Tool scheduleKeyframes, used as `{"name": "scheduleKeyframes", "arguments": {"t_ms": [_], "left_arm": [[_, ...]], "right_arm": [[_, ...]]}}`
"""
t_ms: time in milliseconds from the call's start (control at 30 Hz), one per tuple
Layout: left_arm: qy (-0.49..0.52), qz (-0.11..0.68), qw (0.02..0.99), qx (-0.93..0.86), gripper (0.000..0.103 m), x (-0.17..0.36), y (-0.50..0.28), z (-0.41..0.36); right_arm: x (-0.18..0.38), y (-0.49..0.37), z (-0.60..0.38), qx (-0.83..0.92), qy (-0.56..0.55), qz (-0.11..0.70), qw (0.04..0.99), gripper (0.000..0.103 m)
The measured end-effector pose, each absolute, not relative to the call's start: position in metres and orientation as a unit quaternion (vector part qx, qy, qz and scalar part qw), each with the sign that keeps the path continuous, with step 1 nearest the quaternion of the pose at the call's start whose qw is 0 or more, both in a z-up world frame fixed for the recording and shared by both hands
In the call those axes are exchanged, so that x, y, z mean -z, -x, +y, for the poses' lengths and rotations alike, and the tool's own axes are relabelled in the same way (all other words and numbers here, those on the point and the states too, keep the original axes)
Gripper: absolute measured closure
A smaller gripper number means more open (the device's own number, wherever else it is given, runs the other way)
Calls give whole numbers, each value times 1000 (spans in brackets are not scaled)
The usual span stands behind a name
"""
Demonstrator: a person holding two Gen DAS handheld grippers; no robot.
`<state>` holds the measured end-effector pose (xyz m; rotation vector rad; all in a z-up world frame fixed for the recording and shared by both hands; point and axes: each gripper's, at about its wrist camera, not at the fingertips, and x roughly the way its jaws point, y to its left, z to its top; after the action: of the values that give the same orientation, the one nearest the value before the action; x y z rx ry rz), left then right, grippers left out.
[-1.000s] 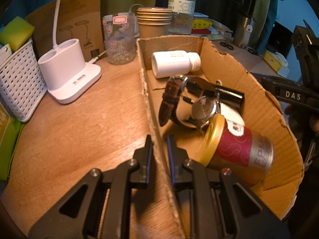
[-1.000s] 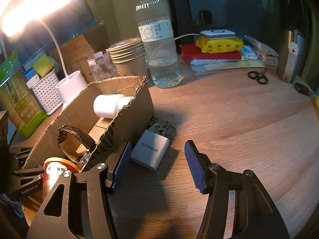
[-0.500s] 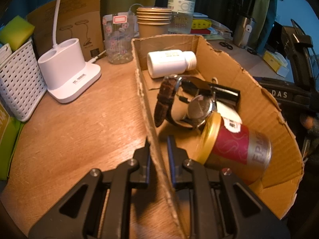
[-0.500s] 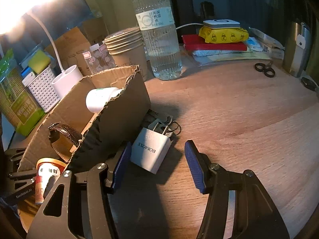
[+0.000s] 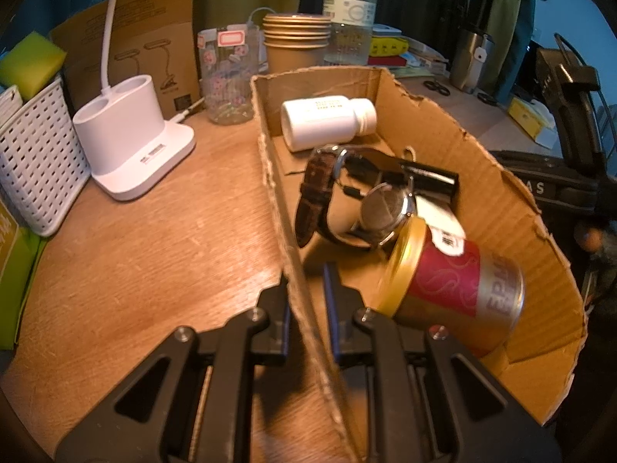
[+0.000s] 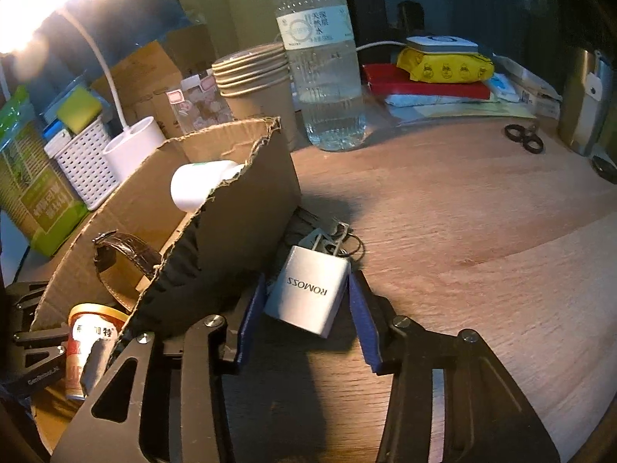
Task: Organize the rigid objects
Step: 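Close the right tool around the white charger and lift it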
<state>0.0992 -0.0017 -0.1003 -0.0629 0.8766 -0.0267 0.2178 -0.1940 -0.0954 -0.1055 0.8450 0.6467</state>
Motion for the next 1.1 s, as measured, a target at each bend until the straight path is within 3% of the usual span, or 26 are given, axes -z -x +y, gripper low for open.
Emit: {"name": "scheduleKeyframes", "arguments": {"t_ms": [467, 533, 800, 867, 900, 933, 1100], "left_arm": [[30, 424, 905, 13, 87, 100, -99, -2], [30, 424, 905, 13, 87, 100, -99, -2], [30, 424, 905, 13, 87, 100, -99, -2], [30, 424, 905, 13, 87, 100, -99, -2], [30, 424, 905, 13, 87, 100, -99, -2], [30, 424, 905, 13, 87, 100, -99, -2], [30, 424, 905, 13, 87, 100, -99, -2]], "right_arm": [[82, -208, -208, -280, 43, 377, 882, 65], [77, -207, -213, -273, 37, 369, 888, 100], [68, -199, -218, -257, 62, 359, 895, 100], [71, -196, -214, -263, 77, 365, 890, 87], [73, -194, -212, -267, 82, 367, 887, 66], [76, -194, -209, -272, 86, 371, 884, 51], [91, -195, -195, -263, 116, 380, 879, 48]]}}
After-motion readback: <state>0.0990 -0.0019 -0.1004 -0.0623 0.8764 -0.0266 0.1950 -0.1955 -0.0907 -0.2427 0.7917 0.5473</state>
